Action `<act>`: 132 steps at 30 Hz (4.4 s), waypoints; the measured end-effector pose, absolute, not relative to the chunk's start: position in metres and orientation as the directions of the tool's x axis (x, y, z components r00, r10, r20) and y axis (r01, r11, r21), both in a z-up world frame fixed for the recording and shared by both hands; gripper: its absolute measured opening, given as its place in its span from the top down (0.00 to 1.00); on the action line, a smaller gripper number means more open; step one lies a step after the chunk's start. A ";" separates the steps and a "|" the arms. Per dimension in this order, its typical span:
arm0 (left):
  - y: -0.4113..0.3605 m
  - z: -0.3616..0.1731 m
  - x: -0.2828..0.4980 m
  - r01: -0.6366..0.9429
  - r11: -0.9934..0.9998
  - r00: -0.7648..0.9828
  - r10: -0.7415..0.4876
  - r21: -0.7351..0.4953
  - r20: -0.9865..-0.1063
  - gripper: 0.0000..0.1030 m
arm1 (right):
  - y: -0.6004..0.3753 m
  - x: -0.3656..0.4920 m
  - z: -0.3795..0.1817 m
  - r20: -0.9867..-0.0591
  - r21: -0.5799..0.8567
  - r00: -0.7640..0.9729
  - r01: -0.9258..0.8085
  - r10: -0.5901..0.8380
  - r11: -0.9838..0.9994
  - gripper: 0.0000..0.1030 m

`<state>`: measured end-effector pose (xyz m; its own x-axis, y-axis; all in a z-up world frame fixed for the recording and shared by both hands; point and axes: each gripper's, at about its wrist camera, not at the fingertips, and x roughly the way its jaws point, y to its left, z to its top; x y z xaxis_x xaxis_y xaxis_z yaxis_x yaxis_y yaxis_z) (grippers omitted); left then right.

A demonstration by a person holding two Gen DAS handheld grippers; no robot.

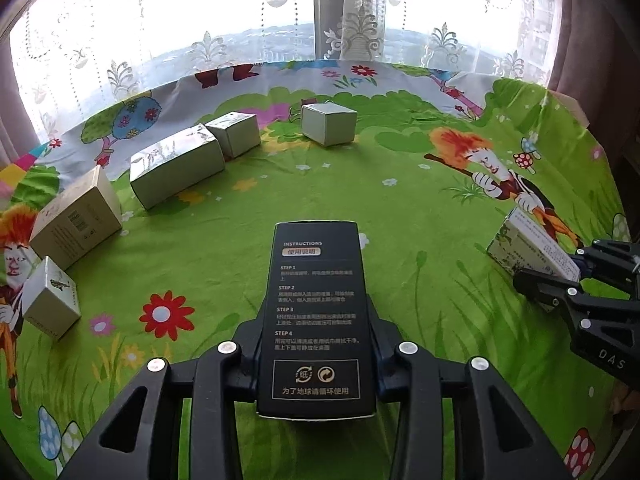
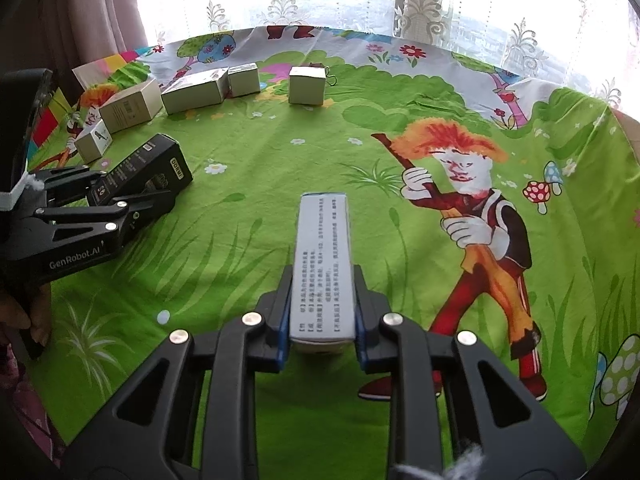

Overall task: Organize rigid objects
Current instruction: 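Lift the tall white box and black box and carry both over the bin, then open both tools to drop the two boxes into the bin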

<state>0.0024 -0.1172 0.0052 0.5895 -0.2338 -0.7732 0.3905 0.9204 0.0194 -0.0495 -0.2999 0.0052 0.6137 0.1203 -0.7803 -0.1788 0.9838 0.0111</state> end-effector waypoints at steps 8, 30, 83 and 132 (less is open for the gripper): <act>-0.119 0.005 0.001 0.386 0.921 0.596 -0.216 0.041 -0.774 0.61 | -0.299 -0.050 0.005 -0.781 0.009 0.614 -0.180 0.119 0.984 0.72; -0.102 0.009 -0.088 0.364 0.931 0.577 -0.253 -0.033 -0.777 0.62 | -0.284 -0.139 0.008 -0.774 0.007 0.624 -0.157 0.105 0.988 0.73; 0.049 0.148 -0.259 0.025 1.000 0.981 -0.025 0.001 -0.193 0.61 | -0.105 -0.276 0.163 -0.035 -0.175 0.873 -0.485 0.487 0.857 0.73; 0.293 -0.001 -0.344 -0.783 0.588 0.490 0.380 -0.204 -0.785 0.27 | 0.153 -0.295 0.038 -0.701 -0.039 0.167 -0.980 0.693 0.196 0.58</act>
<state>-0.3437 0.2931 -0.0014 0.4895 0.3799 -0.7849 -0.7829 0.5878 -0.2038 -0.2949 0.1533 0.0381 0.1669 0.6932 -0.7011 -0.9798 0.1963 -0.0391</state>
